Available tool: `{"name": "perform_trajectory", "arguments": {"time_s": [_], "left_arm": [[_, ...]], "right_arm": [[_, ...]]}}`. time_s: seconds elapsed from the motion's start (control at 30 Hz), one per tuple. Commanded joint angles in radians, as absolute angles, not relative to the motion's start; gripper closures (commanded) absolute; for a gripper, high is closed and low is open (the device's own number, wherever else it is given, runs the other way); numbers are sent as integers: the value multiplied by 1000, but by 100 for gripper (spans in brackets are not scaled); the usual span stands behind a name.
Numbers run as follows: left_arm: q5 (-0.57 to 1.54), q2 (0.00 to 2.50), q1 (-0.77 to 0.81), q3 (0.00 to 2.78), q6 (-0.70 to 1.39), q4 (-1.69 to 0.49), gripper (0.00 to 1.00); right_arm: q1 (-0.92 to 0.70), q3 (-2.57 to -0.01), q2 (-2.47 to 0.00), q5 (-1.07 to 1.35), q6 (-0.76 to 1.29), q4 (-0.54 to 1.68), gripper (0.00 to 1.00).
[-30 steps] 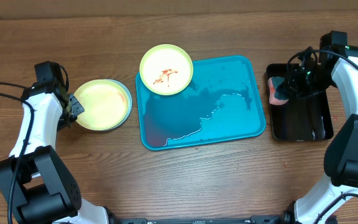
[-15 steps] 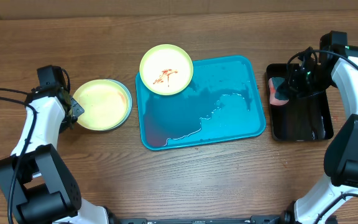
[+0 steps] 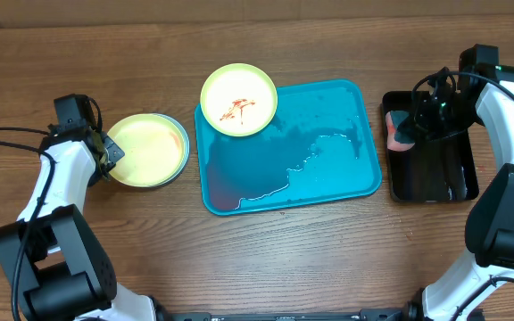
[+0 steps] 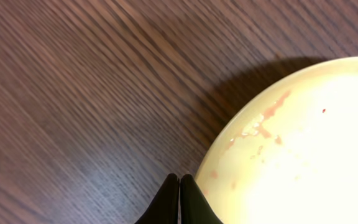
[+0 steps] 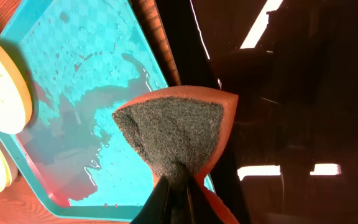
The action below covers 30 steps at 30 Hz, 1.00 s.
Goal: Clean dirty plates on tray and stack at the side
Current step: 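Lower the yellow plate onto the white plate and open the left gripper, then reach the left gripper to the remaining yellow plate and grip its rim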
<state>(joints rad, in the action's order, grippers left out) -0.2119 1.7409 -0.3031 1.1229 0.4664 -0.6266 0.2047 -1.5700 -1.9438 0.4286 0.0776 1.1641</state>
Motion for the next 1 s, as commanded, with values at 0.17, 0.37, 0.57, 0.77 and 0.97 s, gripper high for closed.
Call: {"name": "perform_trajectory", "arguments": {"time_s": [0.17, 0.37, 0.57, 0.77, 0.97], "left_arm": [[-146, 1822, -298, 1100, 474, -611, 96], [-98, 1813, -292, 1168, 385, -636, 96], [9, 1797, -265, 1380, 253, -780, 92], [133, 1797, -163, 1579, 19, -859, 59], [119, 1851, -26, 1688, -94, -823, 36]], "right_arm": [[207, -1591, -1906, 426, 69, 1162, 95], [207, -1591, -1906, 426, 69, 1161, 95], [207, -1591, -1906, 426, 69, 1161, 95], [207, -1591, -1906, 426, 69, 1161, 95], [207, -1591, -1906, 426, 69, 1158, 95]]}}
